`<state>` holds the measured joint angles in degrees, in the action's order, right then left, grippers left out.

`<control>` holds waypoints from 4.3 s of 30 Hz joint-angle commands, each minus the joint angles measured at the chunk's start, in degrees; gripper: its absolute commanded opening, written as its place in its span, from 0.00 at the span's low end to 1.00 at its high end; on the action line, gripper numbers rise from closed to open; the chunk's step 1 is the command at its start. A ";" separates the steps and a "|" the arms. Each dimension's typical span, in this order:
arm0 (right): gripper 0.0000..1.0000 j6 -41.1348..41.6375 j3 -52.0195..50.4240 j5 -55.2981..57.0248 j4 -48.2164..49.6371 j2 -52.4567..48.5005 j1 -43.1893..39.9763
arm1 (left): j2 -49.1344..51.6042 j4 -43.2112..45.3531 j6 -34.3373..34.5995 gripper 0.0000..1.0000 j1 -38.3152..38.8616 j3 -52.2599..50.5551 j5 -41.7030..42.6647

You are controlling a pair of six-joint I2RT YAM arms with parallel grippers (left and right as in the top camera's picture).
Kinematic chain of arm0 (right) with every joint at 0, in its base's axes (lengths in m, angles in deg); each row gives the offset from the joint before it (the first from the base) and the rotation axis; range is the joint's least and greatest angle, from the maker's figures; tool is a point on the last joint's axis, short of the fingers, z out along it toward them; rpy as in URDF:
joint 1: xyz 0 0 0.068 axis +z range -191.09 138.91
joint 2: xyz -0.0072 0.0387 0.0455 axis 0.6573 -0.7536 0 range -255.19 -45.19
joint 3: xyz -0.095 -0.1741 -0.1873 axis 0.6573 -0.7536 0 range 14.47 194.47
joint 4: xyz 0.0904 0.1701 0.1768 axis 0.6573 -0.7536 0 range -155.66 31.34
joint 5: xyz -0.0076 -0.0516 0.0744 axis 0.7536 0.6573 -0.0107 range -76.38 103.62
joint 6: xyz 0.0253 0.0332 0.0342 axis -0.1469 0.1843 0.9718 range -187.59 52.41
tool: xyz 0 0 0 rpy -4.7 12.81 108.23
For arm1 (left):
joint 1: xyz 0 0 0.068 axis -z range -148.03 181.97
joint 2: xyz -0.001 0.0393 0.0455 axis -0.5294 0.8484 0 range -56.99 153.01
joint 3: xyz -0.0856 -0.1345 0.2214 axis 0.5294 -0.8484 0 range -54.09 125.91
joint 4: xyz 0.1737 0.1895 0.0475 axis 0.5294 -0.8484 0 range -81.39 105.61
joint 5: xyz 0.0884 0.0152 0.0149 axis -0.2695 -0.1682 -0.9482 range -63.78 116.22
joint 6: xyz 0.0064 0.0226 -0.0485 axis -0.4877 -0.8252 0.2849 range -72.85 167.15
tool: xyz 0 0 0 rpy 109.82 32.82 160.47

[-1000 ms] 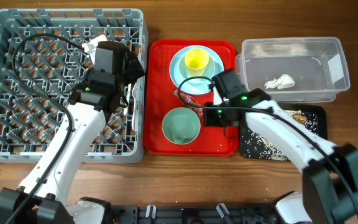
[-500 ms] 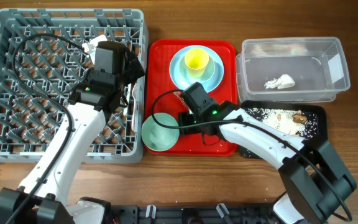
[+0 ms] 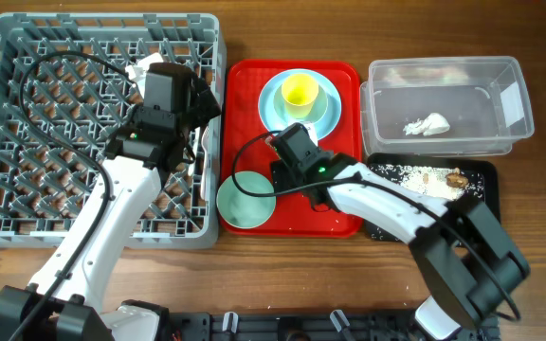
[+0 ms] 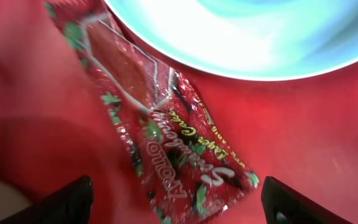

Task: Sort waste into correct bins and load items into the dishwasher rack
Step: 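Reach the right gripper to the red snack wrapper and grasp it, then carry the wrapper right and drop it into the clear bin, then move the left gripper over the yellow cup on the blue plate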

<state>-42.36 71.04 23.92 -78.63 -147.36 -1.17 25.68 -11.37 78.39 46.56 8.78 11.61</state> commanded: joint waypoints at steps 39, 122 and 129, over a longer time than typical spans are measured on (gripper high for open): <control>0.04 -1.27 2.34 -5.22 -6.73 1.05 -2.08 | -0.15 0.24 0.76 1.00 -0.24 -0.35 0.46; 1.00 -8.72 4.96 5.66 -8.31 26.21 -34.53 | 20.57 -10.36 -12.96 0.04 14.80 18.88 20.96; 1.00 -8.72 4.96 5.66 -8.33 26.21 -34.53 | 28.72 -6.36 -13.03 0.04 14.82 18.88 20.98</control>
<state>-50.64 75.26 30.13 -86.95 -120.50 -35.42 52.48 -18.69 66.72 61.11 27.80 32.11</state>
